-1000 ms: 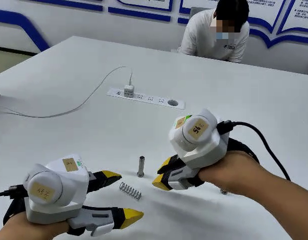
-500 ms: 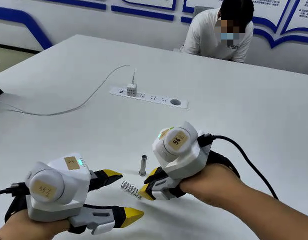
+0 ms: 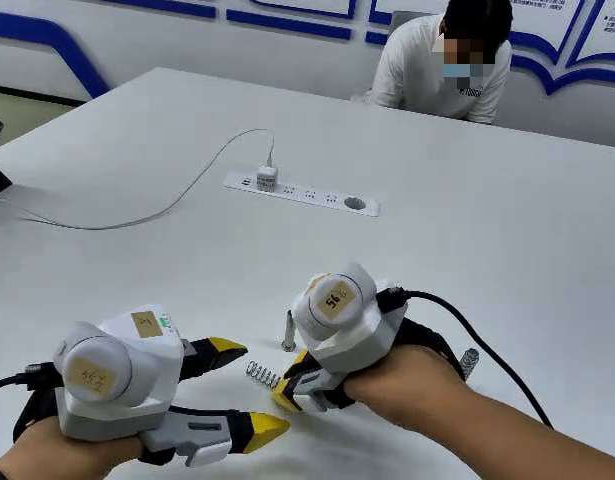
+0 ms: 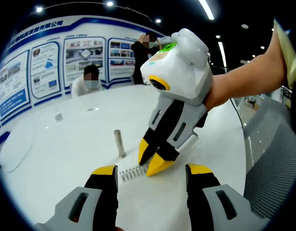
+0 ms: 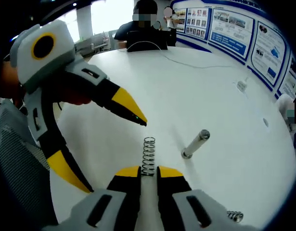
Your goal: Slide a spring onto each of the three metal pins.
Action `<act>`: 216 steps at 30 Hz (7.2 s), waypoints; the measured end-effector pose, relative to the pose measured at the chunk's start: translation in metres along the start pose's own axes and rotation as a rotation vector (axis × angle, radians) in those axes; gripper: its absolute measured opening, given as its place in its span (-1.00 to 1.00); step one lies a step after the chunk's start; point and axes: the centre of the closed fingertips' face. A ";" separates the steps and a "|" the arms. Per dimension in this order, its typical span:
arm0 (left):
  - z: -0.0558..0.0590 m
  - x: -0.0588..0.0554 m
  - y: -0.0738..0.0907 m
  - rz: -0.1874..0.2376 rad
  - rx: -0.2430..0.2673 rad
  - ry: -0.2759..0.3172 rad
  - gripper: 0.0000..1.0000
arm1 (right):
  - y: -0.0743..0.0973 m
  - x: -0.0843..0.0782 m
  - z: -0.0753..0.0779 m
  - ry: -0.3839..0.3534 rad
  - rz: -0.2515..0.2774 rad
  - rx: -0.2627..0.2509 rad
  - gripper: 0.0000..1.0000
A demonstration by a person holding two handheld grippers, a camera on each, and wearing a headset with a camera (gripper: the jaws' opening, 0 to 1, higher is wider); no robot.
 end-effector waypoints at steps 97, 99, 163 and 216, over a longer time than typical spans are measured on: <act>0.060 0.038 -0.019 0.070 -0.202 -0.233 -0.77 | 0.107 0.001 -0.057 0.335 -0.025 0.161 -0.76; 0.060 0.038 -0.019 0.069 -0.201 -0.228 -0.77 | 0.106 0.002 -0.058 0.335 -0.023 0.162 -0.76; 0.024 0.022 -0.008 0.041 -0.078 -0.069 -0.04 | 0.111 0.053 -0.015 0.249 0.089 0.077 -0.76; 0.014 0.007 -0.004 0.019 -0.057 -0.024 0.09 | 0.053 0.079 0.034 0.102 0.099 0.020 -0.76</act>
Point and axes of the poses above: the centre of the closed fingertips' face, and the gripper's own axes: y roughly backward along the fingers, z roughly to its right, x roughly out of its top, and after that the axes turned 15 degrees about -y, right-handed
